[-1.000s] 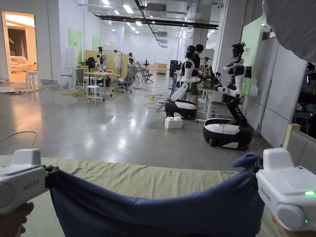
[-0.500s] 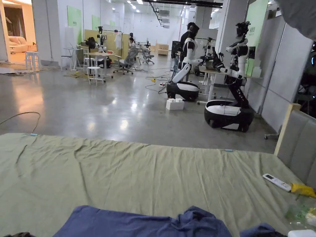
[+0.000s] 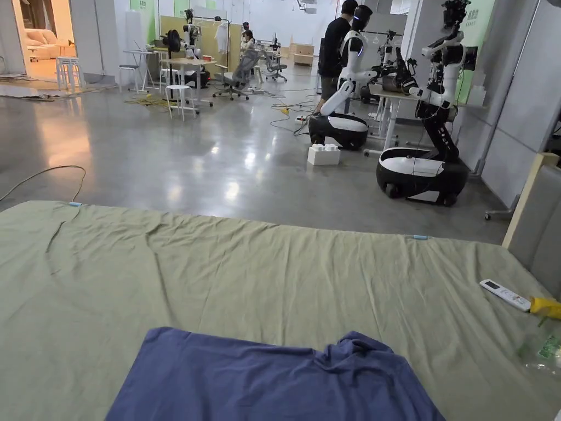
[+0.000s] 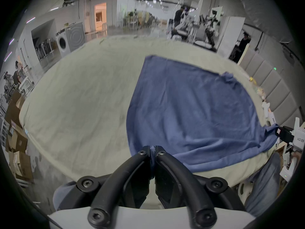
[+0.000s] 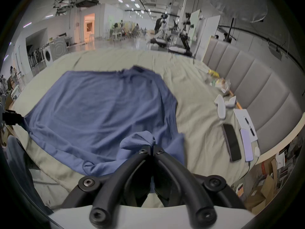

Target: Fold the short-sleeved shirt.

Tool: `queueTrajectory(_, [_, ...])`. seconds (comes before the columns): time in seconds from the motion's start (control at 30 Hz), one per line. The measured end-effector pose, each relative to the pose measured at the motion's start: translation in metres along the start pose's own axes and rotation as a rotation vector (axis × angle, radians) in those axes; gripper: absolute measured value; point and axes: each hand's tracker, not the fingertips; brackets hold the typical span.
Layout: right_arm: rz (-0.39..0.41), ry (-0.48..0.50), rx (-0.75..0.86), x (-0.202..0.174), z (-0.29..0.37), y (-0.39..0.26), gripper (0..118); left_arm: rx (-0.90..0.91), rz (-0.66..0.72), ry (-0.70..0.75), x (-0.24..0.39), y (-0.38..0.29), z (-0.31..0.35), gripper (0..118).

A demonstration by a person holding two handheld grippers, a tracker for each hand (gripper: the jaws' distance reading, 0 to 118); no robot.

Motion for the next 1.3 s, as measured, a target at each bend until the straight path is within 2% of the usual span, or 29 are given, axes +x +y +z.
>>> queueTrajectory(0.07, [-0.002, 0.006, -0.029, -0.001, -0.011, -0.008, 2, -0.032, -0.007, 0.019, -0.001, -0.004, 0.006, 6])
queueTrajectory(0.13, [-0.01, 0.017, -0.068, -0.002, -0.021, -0.016, 3, -0.079, -0.008, 0.026, 0.02, -0.01, -0.029, 6])
queueTrajectory(0.23, [-0.019, 0.019, -0.092, -0.004, -0.024, -0.023, 4, -0.096, -0.014, 0.037, 0.03, -0.017, -0.027, 7])
queueTrajectory(0.27, [-0.02, 0.015, -0.093, -0.006, -0.023, -0.023, 13, -0.098, -0.016, 0.042, 0.012, -0.022, -0.038, 12])
queueTrajectory(0.3, [-0.022, 0.01, -0.087, -0.007, -0.022, -0.024, 27, -0.084, -0.017, 0.047, 0.012, -0.023, -0.035, 19])
queueTrajectory(0.33, [-0.023, 0.006, -0.073, -0.008, -0.02, -0.022, 44, -0.063, -0.023, 0.047, 0.014, -0.024, -0.03, 30])
queueTrajectory(0.37, [-0.023, 0.002, -0.059, -0.009, -0.019, -0.019, 64, -0.06, -0.024, 0.035, 0.006, -0.02, -0.036, 47])
queueTrajectory(0.4, [-0.027, 0.0, -0.041, -0.011, -0.017, -0.015, 72, -0.042, -0.038, 0.04, -0.007, -0.011, -0.048, 57])
queueTrajectory(0.43, [-0.032, -0.002, -0.019, -0.012, -0.014, -0.008, 74, -0.018, -0.049, 0.044, -0.007, -0.007, -0.046, 61])
queueTrajectory(0.63, [-0.068, -0.014, 0.196, -0.026, -0.002, 0.038, 82, 0.209, -0.113, 0.05, 0.029, 0.031, -0.032, 61])
queueTrajectory(0.83, [-0.112, -0.023, 0.472, -0.044, 0.018, 0.083, 81, 0.494, -0.133, 0.051, 0.066, 0.066, -0.022, 61])
queueTrajectory(0.9, [-0.13, -0.009, 0.551, -0.049, 0.025, 0.095, 75, 0.583, -0.132, 0.04, 0.081, 0.074, -0.01, 60])
queueTrajectory(0.93, [-0.145, -0.002, 0.579, -0.051, 0.028, 0.099, 71, 0.612, -0.125, 0.023, 0.088, 0.077, -0.004, 59])
queueTrajectory(1.03, [-0.154, -0.01, 0.665, -0.059, 0.036, 0.11, 43, 0.711, -0.122, 0.033, 0.105, 0.085, 0.011, 49])
queueTrajectory(1.1, [-0.14, -0.033, 0.731, -0.063, 0.04, 0.117, 23, 0.779, -0.13, 0.054, 0.115, 0.088, 0.021, 22])
queueTrajectory(1.13, [-0.126, -0.038, 0.763, -0.064, 0.042, 0.12, 18, 0.804, -0.134, 0.058, 0.119, 0.088, 0.024, 16])
queueTrajectory(1.17, [-0.145, -0.03, 0.736, -0.065, 0.041, 0.122, 13, 0.81, -0.127, 0.064, 0.12, 0.093, 0.028, 15])
queueTrajectory(1.23, [-0.134, -0.054, 0.791, -0.065, 0.045, 0.128, 10, 0.816, -0.128, 0.044, 0.123, 0.097, 0.033, 8])
queueTrajectory(1.3, [-0.137, -0.055, 0.795, -0.065, 0.044, 0.132, 5, 0.823, -0.126, 0.038, 0.124, 0.101, 0.036, 5])
